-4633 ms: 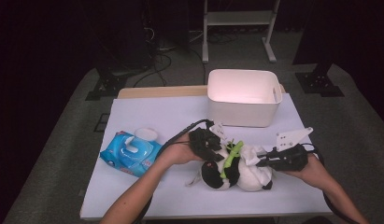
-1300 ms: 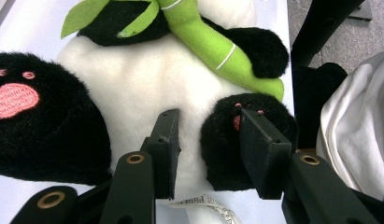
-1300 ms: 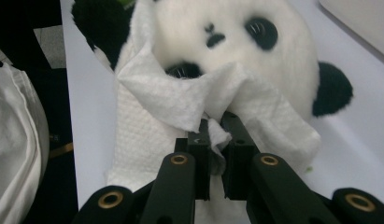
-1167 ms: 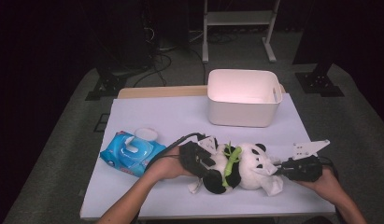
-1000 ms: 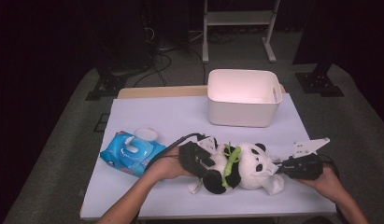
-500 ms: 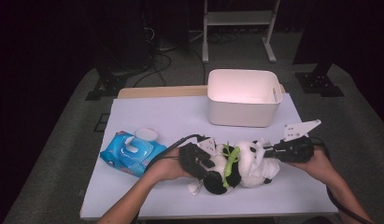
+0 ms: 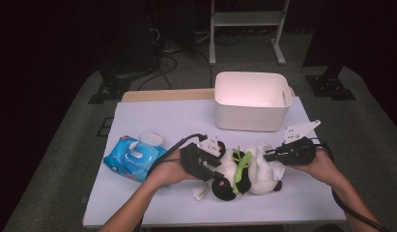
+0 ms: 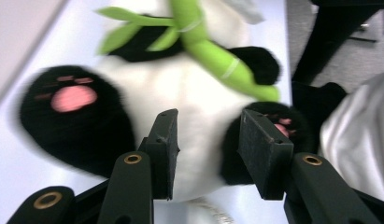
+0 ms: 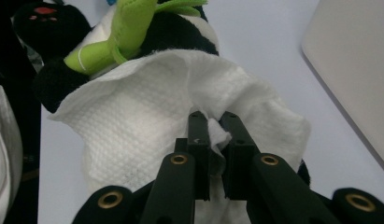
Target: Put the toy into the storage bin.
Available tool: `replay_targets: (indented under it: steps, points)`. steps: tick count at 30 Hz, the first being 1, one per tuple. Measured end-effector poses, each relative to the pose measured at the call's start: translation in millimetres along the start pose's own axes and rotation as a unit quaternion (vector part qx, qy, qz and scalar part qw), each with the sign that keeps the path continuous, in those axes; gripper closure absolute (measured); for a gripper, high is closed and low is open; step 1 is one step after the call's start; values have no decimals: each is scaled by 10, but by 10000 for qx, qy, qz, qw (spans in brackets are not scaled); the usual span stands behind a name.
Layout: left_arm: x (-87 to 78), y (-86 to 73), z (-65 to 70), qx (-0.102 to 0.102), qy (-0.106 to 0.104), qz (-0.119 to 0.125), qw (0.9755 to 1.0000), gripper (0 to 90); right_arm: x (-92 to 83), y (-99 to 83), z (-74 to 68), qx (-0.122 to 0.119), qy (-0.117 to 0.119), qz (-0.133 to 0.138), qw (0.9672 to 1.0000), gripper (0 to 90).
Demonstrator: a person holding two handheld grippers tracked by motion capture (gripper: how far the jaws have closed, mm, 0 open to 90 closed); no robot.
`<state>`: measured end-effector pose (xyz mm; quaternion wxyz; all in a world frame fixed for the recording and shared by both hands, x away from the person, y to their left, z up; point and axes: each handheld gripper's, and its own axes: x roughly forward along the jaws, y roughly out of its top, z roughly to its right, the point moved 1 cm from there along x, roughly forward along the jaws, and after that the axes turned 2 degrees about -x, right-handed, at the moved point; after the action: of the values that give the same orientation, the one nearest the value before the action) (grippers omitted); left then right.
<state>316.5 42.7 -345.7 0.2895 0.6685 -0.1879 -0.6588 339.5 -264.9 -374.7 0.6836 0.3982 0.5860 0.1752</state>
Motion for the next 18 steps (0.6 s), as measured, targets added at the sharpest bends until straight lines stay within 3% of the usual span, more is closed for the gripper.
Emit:
replay_targets:
  steps: [1, 2, 6, 7, 10, 18]
  points:
    - [-32, 6, -25, -16, 144, -55, 9999, 568, -6, -5, -1, -24, 4, -7, 10000, 830]
    - [-32, 6, -25, -16, 144, -55, 9999, 568, -6, -5, -1, -24, 4, -7, 10000, 830]
    - [72, -45, -56, 57, 491, -537, 9973, 568, -27, -21, -27, -42, 7, -21, 10000, 830]
    - [111, -64, -65, 70, 483, -584, 9971, 568, -33, -29, -32, -46, 9, -5, 10000, 830]
    - [203, -90, -77, 27, 501, -542, 9973, 572, -47, -54, -58, -18, -9, -9, 10000, 832]
    - [306, 20, -94, 263, 579, -610, 9961, 580, -103, -110, -61, -6, 0, -109, 9999, 833]
